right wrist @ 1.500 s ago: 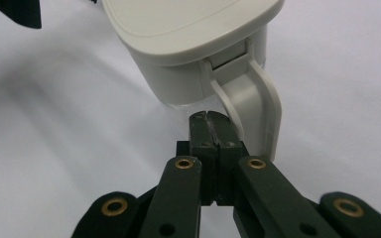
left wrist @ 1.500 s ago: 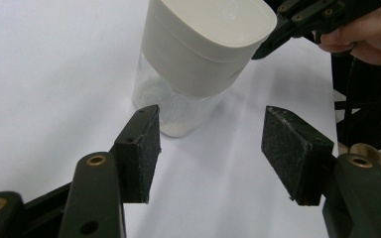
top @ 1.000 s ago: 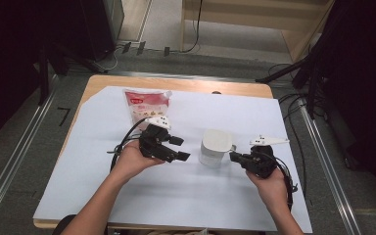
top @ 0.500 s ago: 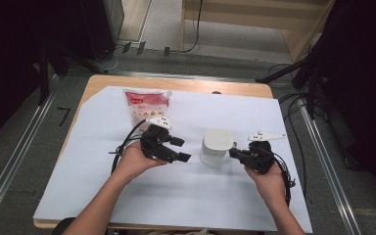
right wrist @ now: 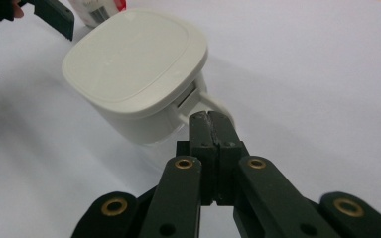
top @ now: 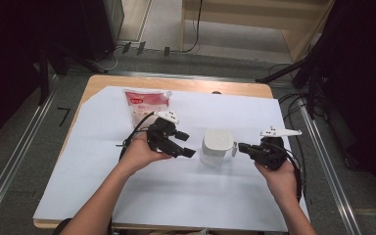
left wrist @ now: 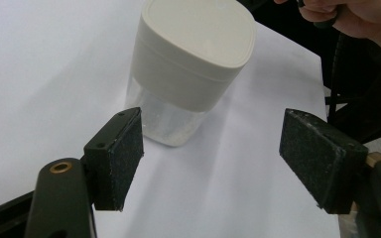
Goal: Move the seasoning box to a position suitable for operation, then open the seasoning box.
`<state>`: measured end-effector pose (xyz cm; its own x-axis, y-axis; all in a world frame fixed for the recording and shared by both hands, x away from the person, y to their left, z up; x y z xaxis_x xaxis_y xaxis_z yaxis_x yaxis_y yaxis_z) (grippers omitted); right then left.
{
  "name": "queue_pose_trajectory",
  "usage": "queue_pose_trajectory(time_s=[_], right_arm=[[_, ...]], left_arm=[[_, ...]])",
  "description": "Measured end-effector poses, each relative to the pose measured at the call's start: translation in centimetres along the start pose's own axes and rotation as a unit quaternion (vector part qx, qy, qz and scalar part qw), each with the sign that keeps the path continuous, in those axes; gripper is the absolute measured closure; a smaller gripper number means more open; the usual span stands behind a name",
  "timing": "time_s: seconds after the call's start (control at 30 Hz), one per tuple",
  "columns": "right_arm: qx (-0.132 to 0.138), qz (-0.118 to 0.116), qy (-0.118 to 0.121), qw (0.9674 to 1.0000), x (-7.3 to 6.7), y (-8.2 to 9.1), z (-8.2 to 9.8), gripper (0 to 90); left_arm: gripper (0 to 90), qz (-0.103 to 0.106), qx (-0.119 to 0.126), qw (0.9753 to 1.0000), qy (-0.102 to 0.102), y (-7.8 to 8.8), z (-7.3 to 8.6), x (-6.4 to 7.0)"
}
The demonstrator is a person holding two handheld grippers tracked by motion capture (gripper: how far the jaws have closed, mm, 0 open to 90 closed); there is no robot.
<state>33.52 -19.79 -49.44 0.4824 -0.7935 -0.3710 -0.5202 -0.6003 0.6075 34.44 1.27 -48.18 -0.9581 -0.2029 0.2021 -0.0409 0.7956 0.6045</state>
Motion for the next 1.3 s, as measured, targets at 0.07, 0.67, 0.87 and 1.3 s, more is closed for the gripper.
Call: queue_pose_trajectory(time_s=[0.07, 0.67, 0.87, 1.3], right_arm=[[-0.002, -0.005, -0.008, 1.0000, 0.4, -0.1, -0.3, 90.0], [-0.020, 0.003, 0.006, 0.9998, 1.1, -1.8, -0.8, 90.0], [-0.018, 0.003, 0.004, 0.9998, 1.1, -1.9, -0.3, 90.0], [-0.016, 0.002, 0.002, 0.9999, 1.1, -1.9, -0.3, 90.0]], left_arm=[[24.7, -0.001, 0.000, 1.0000, -0.006, 0.0, -0.5, -0.2], [17.3, 0.022, -0.019, 0.9994, -0.021, -2.5, -2.0, -2.2], [15.1, 0.017, -0.030, 0.9992, -0.021, -3.9, -1.8, -2.3], [14.0, 0.010, -0.037, 0.9982, -0.046, -6.0, -2.0, -1.7]])
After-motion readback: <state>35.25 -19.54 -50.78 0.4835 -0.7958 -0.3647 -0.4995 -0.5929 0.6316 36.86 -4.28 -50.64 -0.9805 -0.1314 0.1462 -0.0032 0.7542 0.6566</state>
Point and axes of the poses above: each handheld gripper's, and its own axes: y roughly backward along the jaws, z roughly out of its underside, x roughly to its right, the point moved 9 cm from there along -y, roughly forward along the jaws, and after that the axes turned 9 degrees about -y, right-handed, at the moved point
